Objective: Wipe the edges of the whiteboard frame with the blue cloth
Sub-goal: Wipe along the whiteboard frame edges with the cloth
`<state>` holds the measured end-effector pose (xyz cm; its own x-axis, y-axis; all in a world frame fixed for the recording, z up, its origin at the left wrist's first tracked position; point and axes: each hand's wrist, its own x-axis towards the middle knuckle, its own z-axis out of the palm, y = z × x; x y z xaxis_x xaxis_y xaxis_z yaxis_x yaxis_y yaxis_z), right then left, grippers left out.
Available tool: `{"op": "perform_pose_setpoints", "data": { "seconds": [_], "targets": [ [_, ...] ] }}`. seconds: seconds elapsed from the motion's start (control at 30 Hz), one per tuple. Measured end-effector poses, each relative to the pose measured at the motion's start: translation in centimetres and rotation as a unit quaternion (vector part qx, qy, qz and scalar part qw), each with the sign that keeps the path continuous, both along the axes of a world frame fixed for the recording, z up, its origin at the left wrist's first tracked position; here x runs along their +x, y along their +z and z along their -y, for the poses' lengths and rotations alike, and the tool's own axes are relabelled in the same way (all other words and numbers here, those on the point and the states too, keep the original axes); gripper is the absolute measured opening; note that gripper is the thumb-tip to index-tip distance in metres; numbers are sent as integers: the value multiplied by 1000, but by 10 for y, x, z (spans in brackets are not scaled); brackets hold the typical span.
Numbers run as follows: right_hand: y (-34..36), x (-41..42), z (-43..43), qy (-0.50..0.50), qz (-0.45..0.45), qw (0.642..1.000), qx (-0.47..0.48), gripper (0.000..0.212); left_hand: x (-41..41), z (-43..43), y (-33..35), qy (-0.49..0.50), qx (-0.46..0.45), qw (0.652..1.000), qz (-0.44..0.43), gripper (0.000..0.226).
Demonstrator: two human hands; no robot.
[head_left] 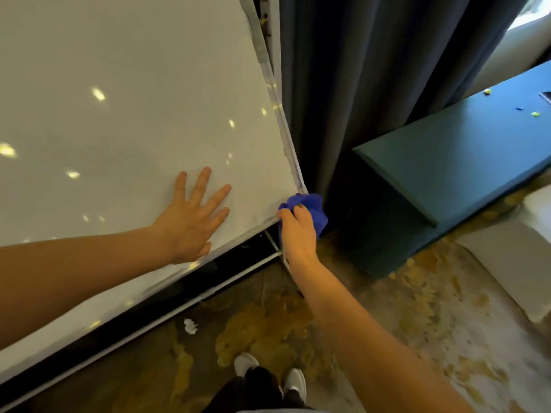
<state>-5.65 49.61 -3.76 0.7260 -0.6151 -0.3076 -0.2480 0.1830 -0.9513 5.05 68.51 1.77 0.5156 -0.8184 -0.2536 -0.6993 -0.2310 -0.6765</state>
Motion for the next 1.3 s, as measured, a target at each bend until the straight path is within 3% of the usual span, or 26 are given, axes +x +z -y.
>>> {"op": "perform_pose_setpoints", "data": {
  "seconds": [0.03,0.07,0.1,0.17,0.23,0.3,0.4,0.6,0.77,0.83,0.9,0.97,1.03,1.1,1.13,1.2,1.3],
  "targets": [
    [-2,-1,-8,59,14,990,-129,46,-1,0,-4,0,-16,1000,5,85],
    [-5,-4,-14,138,33,957,-252,56,-7,-1,-10,8,-34,999,-6,85],
    [-14,-7,-16,226,61,898,-373,62,-15,-1,-18,19,-51,998,-25,85],
    [-37,-11,-7,381,81,712,-584,69,-31,-3,-33,43,-83,994,-55,88],
    [-43,-6,18,469,21,535,-703,73,-34,-11,-47,45,-110,991,-55,92],
    [-41,1,53,508,-37,431,-745,72,-27,-22,-54,25,-106,993,-49,96],
    [-28,8,110,521,-63,360,-772,72,-18,-37,-65,0,-93,995,-36,94],
    [4,40,132,555,-11,272,-786,73,-31,-29,-79,55,-124,990,-46,97],
    [14,95,109,573,176,137,-788,38,-40,-7,-85,118,-173,977,-39,95],
    [19,116,106,588,264,66,-762,22,-50,1,-87,162,-184,969,-30,92],
    [25,131,107,604,318,-7,-731,26,-66,15,-97,225,-206,952,-15,91],
    [27,142,104,598,356,-69,-715,42,-89,43,-107,338,-237,911,-7,92],
    [28,143,97,584,357,-106,-721,51,-112,78,-115,464,-272,843,-16,90],
    [30,144,90,587,342,-137,-721,52,-126,110,-121,588,-338,733,-47,87],
    [31,145,89,593,345,-173,-707,53,-136,129,-125,657,-389,642,-67,87],
    [35,155,82,583,370,-266,-672,54,-148,163,-137,758,-510,392,-106,89],
    [55,170,48,565,379,-357,-641,50,-137,204,-143,706,-693,31,-143,84]
  ]
}}
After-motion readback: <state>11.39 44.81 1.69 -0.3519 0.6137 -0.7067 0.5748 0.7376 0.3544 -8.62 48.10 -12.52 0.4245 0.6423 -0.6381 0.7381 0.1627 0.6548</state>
